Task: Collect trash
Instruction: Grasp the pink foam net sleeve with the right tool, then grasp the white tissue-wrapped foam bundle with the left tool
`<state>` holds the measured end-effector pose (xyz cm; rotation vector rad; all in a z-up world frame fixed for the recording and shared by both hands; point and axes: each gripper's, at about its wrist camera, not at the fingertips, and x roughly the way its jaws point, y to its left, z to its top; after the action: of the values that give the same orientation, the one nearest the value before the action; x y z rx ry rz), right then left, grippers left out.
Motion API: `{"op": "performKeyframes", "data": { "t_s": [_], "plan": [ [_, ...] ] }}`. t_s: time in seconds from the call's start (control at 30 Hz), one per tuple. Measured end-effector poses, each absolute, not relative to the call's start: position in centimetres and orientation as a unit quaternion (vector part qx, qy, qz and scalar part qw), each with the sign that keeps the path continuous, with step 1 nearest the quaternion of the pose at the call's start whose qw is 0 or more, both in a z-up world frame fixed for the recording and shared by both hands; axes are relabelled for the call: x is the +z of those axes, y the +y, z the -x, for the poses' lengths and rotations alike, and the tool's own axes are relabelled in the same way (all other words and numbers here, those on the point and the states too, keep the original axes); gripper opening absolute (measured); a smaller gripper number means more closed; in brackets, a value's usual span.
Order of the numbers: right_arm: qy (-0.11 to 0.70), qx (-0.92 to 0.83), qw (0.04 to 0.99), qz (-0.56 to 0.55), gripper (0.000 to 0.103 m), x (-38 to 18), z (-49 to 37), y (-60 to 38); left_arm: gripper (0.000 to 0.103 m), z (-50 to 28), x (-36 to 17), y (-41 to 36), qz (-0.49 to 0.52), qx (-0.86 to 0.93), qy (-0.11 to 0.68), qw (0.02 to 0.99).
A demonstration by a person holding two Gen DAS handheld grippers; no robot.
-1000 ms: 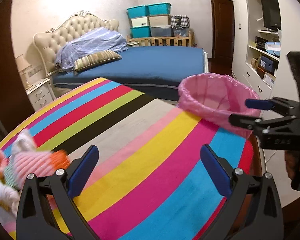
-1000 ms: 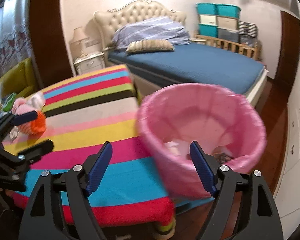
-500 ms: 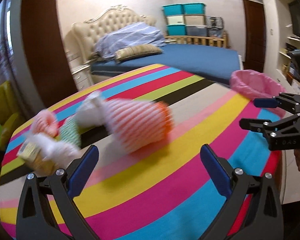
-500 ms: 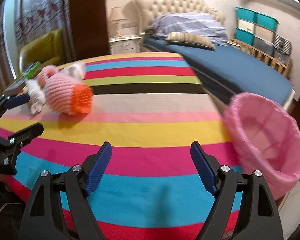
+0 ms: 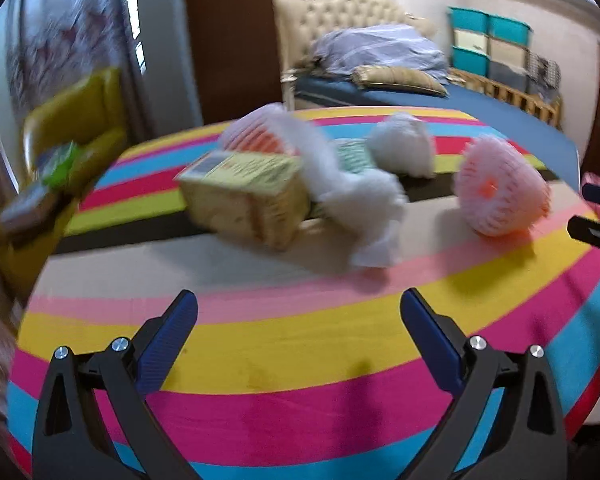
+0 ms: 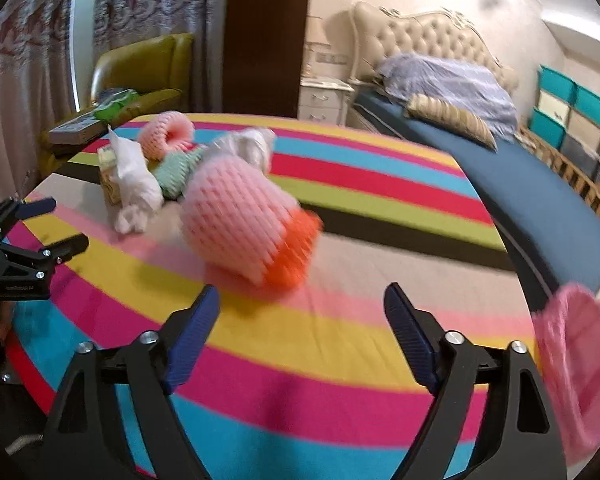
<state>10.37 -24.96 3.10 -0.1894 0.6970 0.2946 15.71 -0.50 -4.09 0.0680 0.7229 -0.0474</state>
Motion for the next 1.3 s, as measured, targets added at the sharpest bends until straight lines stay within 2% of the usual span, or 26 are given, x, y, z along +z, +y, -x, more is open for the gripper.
{"op": "performKeyframes", "data": {
  "t_s": [0.17,0.33,0.37,0.4,0.43,0.47,0.63,0.7,0.93,1.3],
  "plan": [
    [0.330,0.171,0.922,0.111,0.082,3.9,-11.8,-21.6,0.098,-17.4,-5.0,1.6,0.009,-0.005,0.404,0.914],
    [0.338,0.167,0.911,0.169,0.081,2.2,-13.1,-18.4,0.098,-17.7,-5.1,1.1,-0.013,0.012,0.411,0.912],
    [0.340,0.159,0.909,0.180,0.079,1.8,-13.3,-18.1,0.098,-17.9,-5.2,0.8,-0.015,0.012,0.414,0.910],
    [0.340,0.148,0.909,0.192,0.067,1.2,-13.5,-17.8,0.098,-18.1,-5.2,0.7,-0.017,0.012,0.418,0.908],
    [0.342,0.143,0.908,0.194,0.060,0.9,-13.7,-17.7,0.098,-18.3,-5.3,0.7,-0.017,0.012,0.423,0.906],
    [0.347,0.144,0.908,0.185,0.059,0.6,-14.0,-17.9,0.098,-18.5,-5.4,0.8,-0.014,0.011,0.426,0.905],
    [0.350,0.138,0.913,0.159,0.040,0.3,-14.4,-18.7,0.099,-18.4,-5.8,0.9,-0.003,0.005,0.430,0.903],
    [0.352,0.139,0.913,0.154,0.037,0.3,-14.5,-18.9,0.099,-18.4,-6.0,0.7,-0.005,0.006,0.431,0.902],
    [0.349,0.133,0.915,0.153,0.030,0.3,-14.7,-19.1,0.099,-18.3,-6.2,0.7,-0.004,0.007,0.432,0.902],
    [0.330,0.120,0.927,0.133,0.028,1.0,-14.0,-20.0,0.098,-17.1,-5.7,-2.1,-0.022,-0.048,0.407,0.912]
  ]
}}
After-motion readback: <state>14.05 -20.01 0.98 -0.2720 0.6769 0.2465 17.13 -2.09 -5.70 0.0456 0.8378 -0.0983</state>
